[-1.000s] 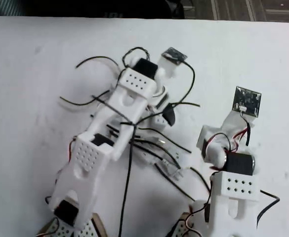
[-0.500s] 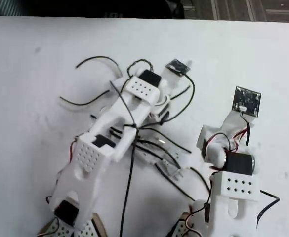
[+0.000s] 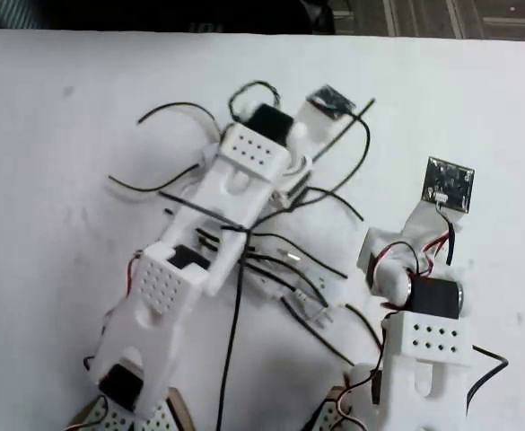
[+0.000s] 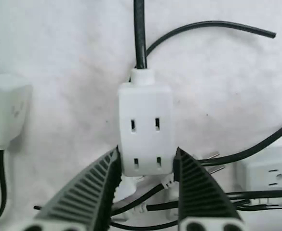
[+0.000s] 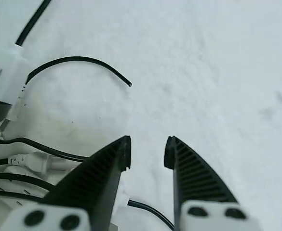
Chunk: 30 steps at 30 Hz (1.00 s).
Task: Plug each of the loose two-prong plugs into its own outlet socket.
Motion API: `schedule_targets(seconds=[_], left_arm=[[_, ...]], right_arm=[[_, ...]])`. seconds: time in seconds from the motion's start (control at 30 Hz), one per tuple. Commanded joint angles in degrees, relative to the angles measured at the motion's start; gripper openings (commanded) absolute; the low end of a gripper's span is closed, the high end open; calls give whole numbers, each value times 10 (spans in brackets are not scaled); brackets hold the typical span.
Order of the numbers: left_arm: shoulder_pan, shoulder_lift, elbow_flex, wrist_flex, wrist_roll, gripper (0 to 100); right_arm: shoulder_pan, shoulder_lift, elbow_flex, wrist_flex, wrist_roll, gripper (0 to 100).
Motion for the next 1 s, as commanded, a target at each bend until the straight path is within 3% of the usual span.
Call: schedule_targets(seconds=[0.0, 0.23, 0.43, 0.73, 0.97], left_arm=[[-36, -79, -6, 13, -17, 21], [-65, -269, 217, 11, -37, 21], [-126, -467, 434, -4, -99, 21], [-269, -609, 806, -184, -193, 21], [-284, -623, 963, -299, -222, 21]], right_arm=[[5, -15, -25, 2, 1, 126], [4, -14, -25, 3, 1, 126], [-28, -10, -24, 11, 1, 126], [-76, -8, -11, 7, 0, 129], [-104, -8, -3, 7, 0, 130]])
